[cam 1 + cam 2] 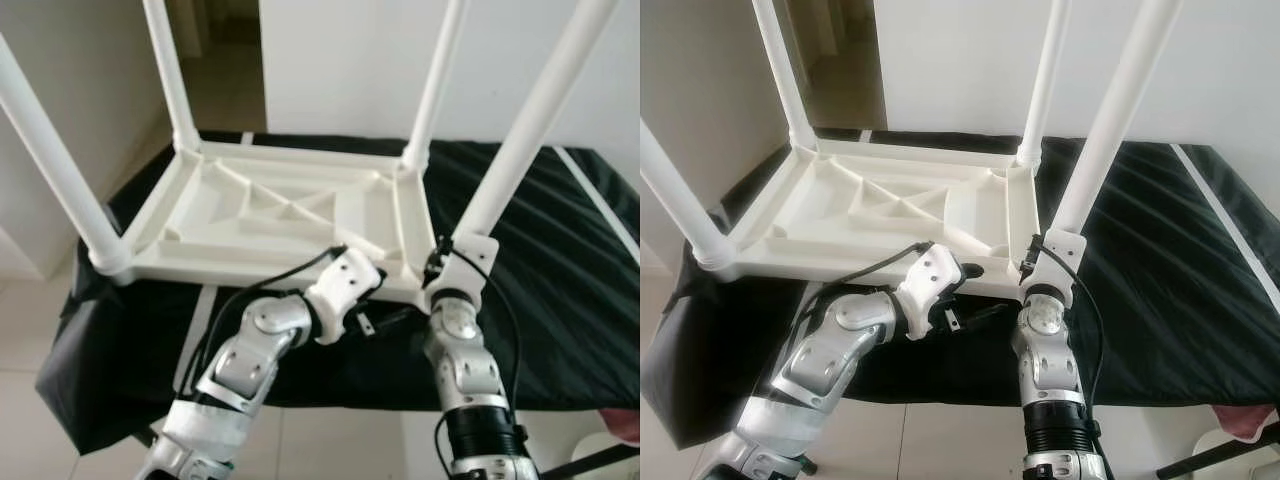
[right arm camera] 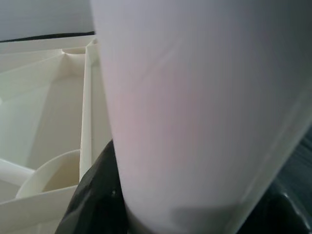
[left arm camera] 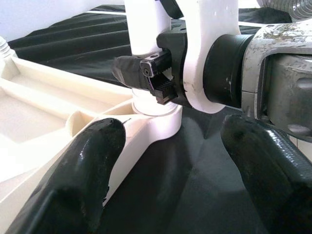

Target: Building children table

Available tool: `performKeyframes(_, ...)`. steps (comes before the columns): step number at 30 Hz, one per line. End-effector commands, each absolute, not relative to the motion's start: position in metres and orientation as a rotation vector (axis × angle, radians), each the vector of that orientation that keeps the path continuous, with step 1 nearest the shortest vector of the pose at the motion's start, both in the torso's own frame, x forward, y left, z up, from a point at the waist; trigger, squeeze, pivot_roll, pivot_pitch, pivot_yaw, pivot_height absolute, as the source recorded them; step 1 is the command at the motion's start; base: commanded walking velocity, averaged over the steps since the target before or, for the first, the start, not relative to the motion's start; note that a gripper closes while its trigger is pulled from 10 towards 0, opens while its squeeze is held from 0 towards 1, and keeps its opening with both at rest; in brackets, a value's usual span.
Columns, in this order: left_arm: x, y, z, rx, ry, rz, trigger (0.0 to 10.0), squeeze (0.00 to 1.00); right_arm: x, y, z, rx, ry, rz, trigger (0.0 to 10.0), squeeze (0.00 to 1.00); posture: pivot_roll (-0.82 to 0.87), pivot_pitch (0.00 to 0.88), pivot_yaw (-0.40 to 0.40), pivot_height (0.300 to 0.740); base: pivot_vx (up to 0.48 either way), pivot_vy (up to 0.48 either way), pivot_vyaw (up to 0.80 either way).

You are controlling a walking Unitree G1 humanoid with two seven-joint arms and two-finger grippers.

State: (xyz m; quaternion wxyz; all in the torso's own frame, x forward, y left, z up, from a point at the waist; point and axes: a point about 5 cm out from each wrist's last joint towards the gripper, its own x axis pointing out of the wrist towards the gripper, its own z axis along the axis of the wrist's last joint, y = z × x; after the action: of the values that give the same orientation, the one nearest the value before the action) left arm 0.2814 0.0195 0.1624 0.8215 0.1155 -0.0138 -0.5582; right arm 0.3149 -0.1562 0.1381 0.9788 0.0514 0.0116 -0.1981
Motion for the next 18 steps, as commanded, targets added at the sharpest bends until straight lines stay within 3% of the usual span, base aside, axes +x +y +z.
performKeyframes(1,0.282,0.021,0.161,0.246,-0.032,-1.127,10.0,0.00,0.312,-0.163,0.134,0.091,0.040,-0.415,10.0,0.00,0.05,0.000,-0.059,0.740,0.000,0.000,0.00)
performKeyframes(2,0.283,0.020,0.161,0.250,-0.034,-1.126,10.0,0.00,0.311,-0.163,0.134,0.088,0.033,-0.404,10.0,1.00,0.05,0.000,-0.064,0.740,0.000,0.000,0.00)
performKeyframes(18,0.291,0.016,0.171,0.246,-0.080,-1.098,10.0,0.00,0.301,-0.178,0.140,0.118,-0.042,-0.209,10.0,1.00,0.06,0.000,-0.094,0.740,0.000,0.000,0.00)
